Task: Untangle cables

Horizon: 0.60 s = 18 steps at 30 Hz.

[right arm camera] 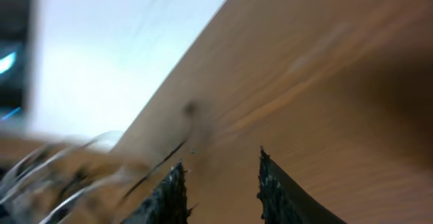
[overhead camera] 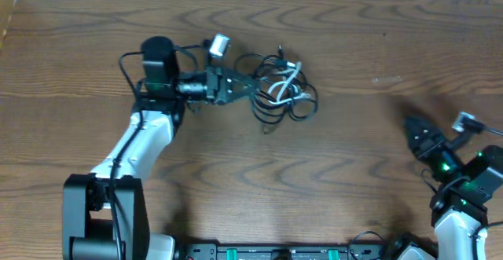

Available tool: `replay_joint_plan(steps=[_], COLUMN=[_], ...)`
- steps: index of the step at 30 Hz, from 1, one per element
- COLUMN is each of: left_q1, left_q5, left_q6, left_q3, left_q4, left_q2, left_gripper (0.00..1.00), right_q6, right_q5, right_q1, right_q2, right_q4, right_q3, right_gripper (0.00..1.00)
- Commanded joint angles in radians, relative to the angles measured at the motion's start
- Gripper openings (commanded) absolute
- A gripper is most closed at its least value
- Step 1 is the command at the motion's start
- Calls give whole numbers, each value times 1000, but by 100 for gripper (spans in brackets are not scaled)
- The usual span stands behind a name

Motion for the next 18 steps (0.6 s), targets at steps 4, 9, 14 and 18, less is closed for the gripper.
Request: replay_joint_plan(steps=[4,9,14,18], left_q1=[-83,-99,-101,-130], left_q5=[-1,-27,-33,33], left_q6=[210,287,311,375], left_q3=[15,13,-4,-16], left_q4=[4,5,5,2], left_q2=[-18,-18,-18,-18], left_gripper=[8,8,8,8], right_q6=[175,365,490,490], right_q5=[-317,-381,-316,-237], right_q1=[129,242,337,401], right_q2=[0,-1,-1,-1], right_q4=[50,298,492,508], right_q3=[-3,-3,-3,-3], right_gripper=[33,38,43,51])
